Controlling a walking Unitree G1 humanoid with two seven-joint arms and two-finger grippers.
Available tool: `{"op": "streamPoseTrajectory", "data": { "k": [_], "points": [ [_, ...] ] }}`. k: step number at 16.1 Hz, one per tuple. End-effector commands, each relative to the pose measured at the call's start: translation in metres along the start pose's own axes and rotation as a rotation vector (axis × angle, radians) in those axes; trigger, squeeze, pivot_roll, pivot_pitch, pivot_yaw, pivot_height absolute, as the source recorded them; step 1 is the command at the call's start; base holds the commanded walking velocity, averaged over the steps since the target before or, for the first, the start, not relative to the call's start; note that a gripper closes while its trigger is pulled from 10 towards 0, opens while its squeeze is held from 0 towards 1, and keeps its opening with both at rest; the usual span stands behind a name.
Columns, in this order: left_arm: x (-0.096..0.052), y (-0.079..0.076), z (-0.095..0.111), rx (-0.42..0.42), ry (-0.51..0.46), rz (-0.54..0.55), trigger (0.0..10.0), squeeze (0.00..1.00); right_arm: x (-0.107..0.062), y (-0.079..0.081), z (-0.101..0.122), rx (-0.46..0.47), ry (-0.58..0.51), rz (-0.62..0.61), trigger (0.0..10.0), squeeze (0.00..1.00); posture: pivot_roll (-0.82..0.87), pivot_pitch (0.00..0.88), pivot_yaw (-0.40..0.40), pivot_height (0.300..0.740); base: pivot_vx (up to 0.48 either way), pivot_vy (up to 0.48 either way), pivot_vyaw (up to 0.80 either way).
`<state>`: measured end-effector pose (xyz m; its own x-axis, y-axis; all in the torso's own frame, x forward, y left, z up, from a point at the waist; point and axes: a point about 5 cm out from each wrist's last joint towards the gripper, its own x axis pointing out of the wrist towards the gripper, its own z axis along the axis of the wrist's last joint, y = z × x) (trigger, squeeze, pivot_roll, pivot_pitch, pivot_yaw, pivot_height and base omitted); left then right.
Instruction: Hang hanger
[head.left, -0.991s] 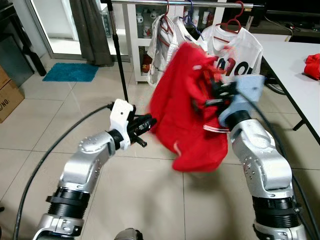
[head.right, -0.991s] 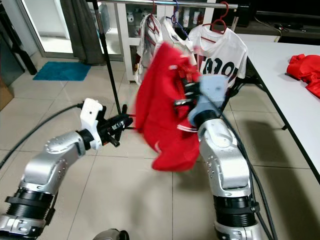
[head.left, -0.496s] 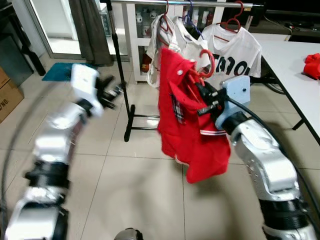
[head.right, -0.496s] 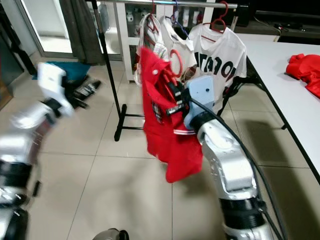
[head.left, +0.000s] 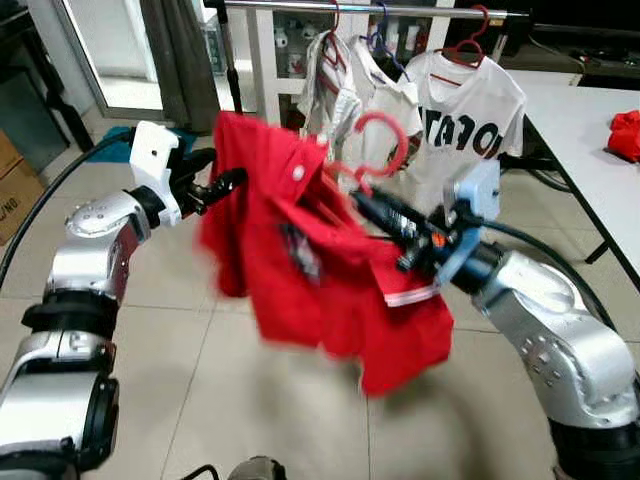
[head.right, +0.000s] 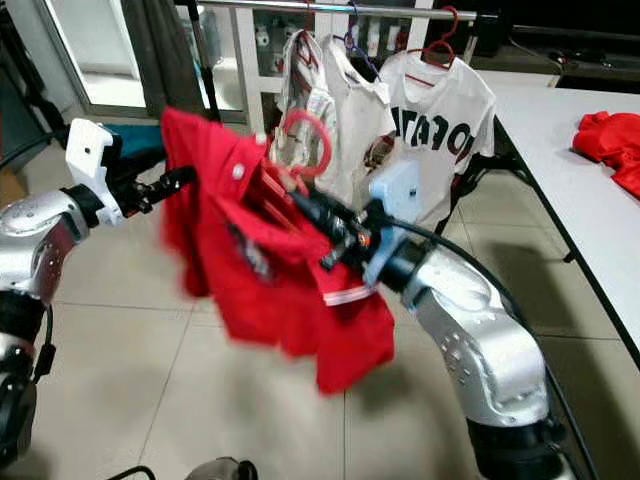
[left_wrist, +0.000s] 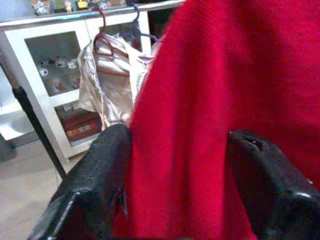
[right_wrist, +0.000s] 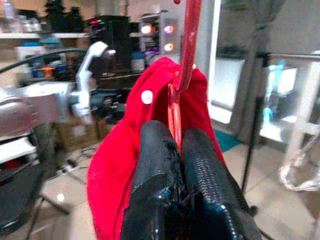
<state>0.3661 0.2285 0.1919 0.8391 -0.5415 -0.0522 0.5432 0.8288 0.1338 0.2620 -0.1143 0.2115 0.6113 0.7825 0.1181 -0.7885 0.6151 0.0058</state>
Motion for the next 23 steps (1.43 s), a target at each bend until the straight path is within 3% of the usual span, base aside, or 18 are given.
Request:
{"op": "streamPoseTrajectory", "data": {
  "k": [1, 2, 3, 4, 12, 23],
  "points": [
    [0.003, 0.003, 0.005, 0.022, -0.005, 0.007, 10.0, 0.16, -0.002, 0.007, 0.013, -0.013, -0.049, 0.057, 10.0, 0.0, -0.07, 0.0, 0.018, 0.74, 0.0, 0.0, 0.0],
    [0.005, 0.001, 0.002, 0.021, 0.009, -0.001, 10.0, 0.01, -0.003, 0.008, 0.012, -0.011, -0.041, 0.069, 10.0, 0.0, -0.07, 0.0, 0.018, 0.74, 0.0, 0.0, 0.0],
    [0.008, -0.004, -0.003, 0.012, 0.018, -0.026, 5.6, 0.0, -0.003, 0.009, 0.012, -0.009, -0.037, 0.073, 10.0, 0.0, -0.07, 0.0, 0.018, 0.74, 0.0, 0.0, 0.0],
    [0.01, -0.008, -0.006, 0.001, 0.014, -0.046, 0.0, 0.0, -0.003, 0.008, 0.013, -0.009, -0.036, 0.072, 10.0, 0.0, -0.07, 0.0, 0.019, 0.74, 0.0, 0.0, 0.0],
    [0.015, -0.02, -0.021, -0.025, 0.005, -0.051, 0.0, 0.0, -0.001, 0.005, 0.013, -0.008, -0.031, 0.048, 10.0, 0.0, -0.07, 0.0, 0.01, 0.74, 0.0, 0.0, 0.0],
    [0.01, -0.014, -0.024, -0.045, -0.016, 0.019, 0.0, 0.0, 0.005, 0.002, 0.005, 0.003, -0.016, -0.03, 10.0, 0.0, -0.06, 0.0, 0.011, 0.74, 0.0, 0.0, 0.0]
  ]
}}
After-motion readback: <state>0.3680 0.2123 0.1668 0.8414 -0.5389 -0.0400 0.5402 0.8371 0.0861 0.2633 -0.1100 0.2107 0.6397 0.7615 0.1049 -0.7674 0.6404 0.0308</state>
